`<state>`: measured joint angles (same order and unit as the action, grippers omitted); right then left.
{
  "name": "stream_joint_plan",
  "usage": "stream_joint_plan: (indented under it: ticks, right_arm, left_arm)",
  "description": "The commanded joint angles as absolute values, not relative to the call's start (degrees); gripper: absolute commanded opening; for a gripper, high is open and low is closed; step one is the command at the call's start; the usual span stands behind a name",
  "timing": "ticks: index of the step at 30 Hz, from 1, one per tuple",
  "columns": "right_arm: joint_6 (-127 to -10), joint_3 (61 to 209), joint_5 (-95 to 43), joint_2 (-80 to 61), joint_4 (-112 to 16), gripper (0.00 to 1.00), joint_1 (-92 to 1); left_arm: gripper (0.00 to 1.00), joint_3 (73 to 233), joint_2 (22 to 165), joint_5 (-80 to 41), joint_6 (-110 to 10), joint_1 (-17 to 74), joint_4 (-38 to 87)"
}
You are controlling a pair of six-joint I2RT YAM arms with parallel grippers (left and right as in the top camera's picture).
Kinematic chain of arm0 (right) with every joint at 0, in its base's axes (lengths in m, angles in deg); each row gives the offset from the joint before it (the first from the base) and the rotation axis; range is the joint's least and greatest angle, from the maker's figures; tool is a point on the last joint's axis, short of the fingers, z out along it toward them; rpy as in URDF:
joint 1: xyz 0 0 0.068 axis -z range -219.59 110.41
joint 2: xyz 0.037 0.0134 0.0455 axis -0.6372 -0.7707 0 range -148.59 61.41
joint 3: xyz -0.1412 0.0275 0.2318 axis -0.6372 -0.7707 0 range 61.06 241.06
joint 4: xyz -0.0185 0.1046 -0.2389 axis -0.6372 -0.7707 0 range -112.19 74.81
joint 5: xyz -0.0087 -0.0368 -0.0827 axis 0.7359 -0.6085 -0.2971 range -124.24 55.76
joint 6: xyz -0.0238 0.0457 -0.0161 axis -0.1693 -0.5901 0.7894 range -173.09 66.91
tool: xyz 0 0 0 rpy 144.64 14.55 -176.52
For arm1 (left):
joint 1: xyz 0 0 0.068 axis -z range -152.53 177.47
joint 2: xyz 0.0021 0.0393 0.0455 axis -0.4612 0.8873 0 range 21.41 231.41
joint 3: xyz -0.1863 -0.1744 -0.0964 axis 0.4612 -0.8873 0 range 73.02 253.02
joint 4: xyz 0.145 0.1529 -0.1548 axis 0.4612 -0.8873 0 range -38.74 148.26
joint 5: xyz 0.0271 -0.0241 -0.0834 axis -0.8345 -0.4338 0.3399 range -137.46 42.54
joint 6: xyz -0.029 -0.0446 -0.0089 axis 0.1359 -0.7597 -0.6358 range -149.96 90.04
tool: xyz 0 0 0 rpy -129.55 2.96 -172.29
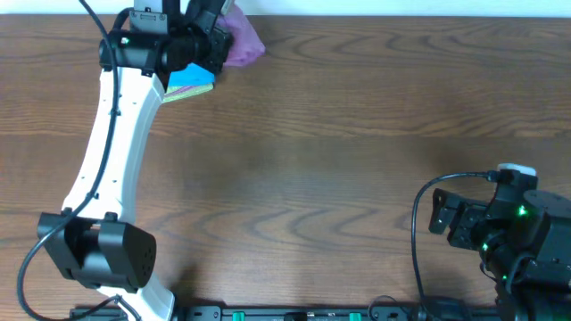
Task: Fold the cloth
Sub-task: 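Carry the pink cloth with the left gripper to the cloth stack, then lower the pink cloth onto the top of the stack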
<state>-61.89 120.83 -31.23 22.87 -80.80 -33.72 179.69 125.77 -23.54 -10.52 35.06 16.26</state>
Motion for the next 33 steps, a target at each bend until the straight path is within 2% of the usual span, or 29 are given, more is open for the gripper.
stream_joint_plan:
  ticks: [1, 8, 16, 33]
  right_arm:
    - [-62.9, 120.7, -31.4, 23.2, -80.7, 0.99, -33.7]
    - [-62.9, 120.7, -31.4, 23.2, -80.7, 0.99, -33.7]
    - [-62.9, 120.7, -31.4, 23.2, -80.7, 0.99, -33.7]
    - [-62.9, 120.7, -31.4, 23.2, -80.1, 0.99, -33.7]
  left_arm:
    - [0.06, 180.8, 125.0, -29.7, -4.4, 34.4, 16.2]
    - [0.05, 180.8, 127.1, -28.5, -4.2, 28.6, 18.5]
    - [0.06, 180.8, 131.4, -16.2, -3.1, 22.8, 20.9]
    - [0.06, 185.1, 137.2, -12.9, -2.1, 22.6, 22.6]
